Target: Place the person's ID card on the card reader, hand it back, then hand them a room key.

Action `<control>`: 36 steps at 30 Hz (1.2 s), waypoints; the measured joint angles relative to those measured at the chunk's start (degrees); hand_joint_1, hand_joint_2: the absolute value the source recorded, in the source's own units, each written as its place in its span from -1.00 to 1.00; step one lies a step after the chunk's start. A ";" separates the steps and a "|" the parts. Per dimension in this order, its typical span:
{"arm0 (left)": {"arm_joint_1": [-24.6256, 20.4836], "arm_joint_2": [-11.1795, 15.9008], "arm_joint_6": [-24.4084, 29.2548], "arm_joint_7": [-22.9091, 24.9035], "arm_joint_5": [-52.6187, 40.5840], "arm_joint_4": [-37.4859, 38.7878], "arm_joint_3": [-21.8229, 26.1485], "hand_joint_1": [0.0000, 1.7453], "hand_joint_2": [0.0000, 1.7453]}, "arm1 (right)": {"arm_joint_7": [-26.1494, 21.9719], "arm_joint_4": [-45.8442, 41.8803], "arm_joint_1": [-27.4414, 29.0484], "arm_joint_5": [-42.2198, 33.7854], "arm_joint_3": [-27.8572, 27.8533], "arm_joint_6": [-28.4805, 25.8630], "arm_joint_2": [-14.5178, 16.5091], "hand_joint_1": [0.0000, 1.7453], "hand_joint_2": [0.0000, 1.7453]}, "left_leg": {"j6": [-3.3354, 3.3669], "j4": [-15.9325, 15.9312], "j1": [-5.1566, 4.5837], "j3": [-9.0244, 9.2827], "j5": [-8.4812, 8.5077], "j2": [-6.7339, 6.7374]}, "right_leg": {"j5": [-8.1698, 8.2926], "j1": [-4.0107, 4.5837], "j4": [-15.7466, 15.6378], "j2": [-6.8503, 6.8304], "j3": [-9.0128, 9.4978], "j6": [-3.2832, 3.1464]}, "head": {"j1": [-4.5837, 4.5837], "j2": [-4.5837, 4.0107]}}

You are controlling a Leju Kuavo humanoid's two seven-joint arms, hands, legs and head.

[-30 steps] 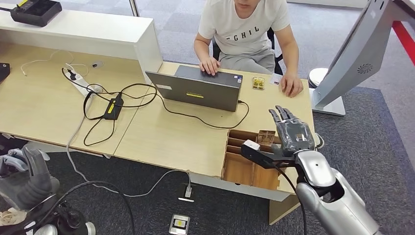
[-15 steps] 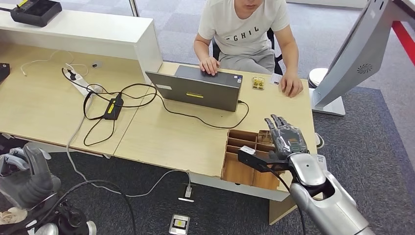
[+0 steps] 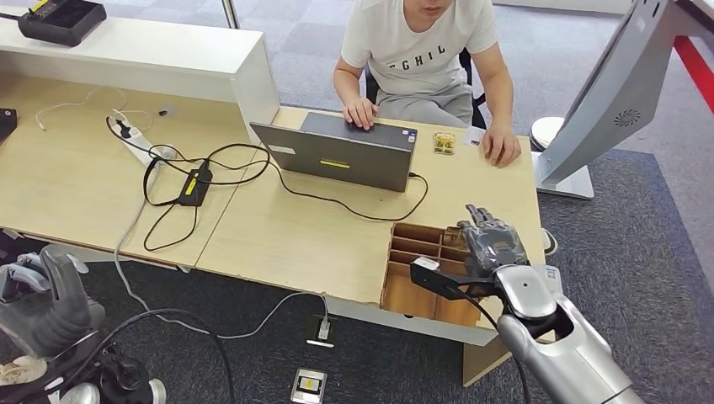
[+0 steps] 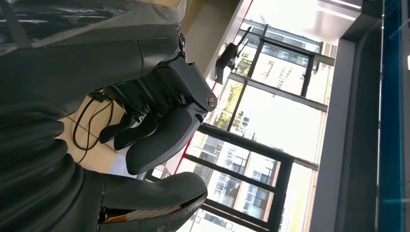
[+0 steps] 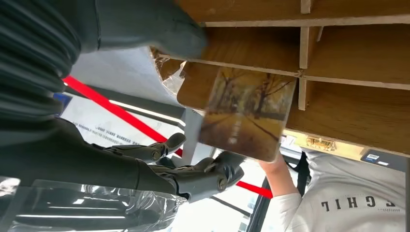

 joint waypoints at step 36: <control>2.45 0.31 0.47 -0.02 -0.56 -0.07 0.01 1.00 1.00 | 2.16 -22.20 7.66 -2.45 0.14 2.25 -8.27 0.78 1.00 | 0.01 0.00 0.00 -0.03 -0.02 0.00 | 0.00 0.00 -0.01 0.00 0.00 0.00 | -0.01 0.00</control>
